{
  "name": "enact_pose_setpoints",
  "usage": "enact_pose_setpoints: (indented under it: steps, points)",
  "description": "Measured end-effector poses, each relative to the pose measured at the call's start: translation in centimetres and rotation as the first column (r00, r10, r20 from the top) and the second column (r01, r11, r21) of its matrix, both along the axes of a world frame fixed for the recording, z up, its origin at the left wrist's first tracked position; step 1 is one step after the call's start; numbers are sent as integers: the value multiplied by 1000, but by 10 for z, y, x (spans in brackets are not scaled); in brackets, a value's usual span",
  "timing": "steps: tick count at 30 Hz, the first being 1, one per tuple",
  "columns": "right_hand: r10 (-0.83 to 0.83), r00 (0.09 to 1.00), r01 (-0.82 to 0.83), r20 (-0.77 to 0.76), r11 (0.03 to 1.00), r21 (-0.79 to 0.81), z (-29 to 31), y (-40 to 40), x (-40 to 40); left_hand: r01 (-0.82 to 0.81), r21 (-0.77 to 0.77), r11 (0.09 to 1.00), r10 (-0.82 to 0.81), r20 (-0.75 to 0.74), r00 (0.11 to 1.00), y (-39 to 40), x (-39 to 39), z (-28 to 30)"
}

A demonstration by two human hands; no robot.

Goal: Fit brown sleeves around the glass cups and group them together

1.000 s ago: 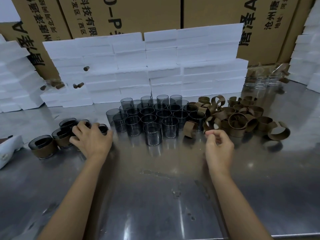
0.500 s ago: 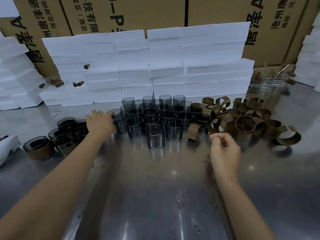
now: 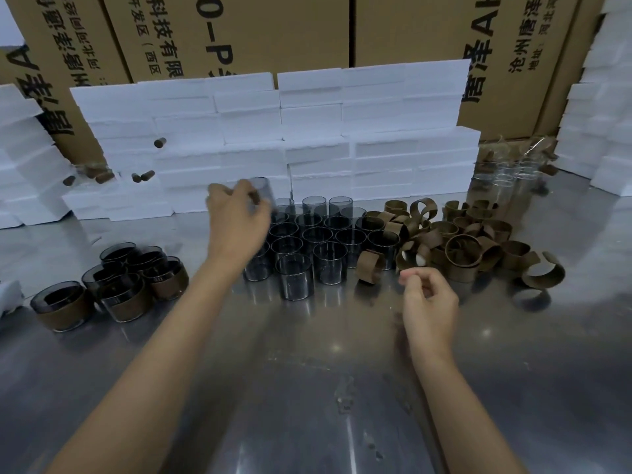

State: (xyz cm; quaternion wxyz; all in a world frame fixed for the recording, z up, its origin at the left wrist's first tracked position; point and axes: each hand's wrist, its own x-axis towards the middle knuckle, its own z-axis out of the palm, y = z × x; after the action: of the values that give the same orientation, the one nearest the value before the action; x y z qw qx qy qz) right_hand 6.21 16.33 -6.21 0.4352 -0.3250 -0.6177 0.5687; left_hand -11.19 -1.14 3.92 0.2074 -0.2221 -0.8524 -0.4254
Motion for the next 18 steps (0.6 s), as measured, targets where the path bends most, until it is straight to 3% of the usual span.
enact_pose_setpoints:
  steps: [4,8,10,13,15,18]
  points:
    - [50,991,-54,-121,998,-33,5,-3,2,299,118,947,-318,199,927,35,53,1]
    - [166,969,-185,-181,978,-95,13,-7,4,570,264,778,-621,461,634,54,83,-14]
    - [240,958,-262,-159,956,-133,15,-6,6,566,431,703,-708,501,498,67,94,-28]
    - [303,942,-325,-142,930,-171,17,-2,8,402,646,648,-759,505,412,87,106,-52]
    - [302,946,-316,-117,940,-129,17,-2,8,333,708,622,-773,491,401,96,109,-66]
    - [289,954,-295,-81,952,-83,14,-3,7,322,680,658,-732,477,487,97,113,-70]
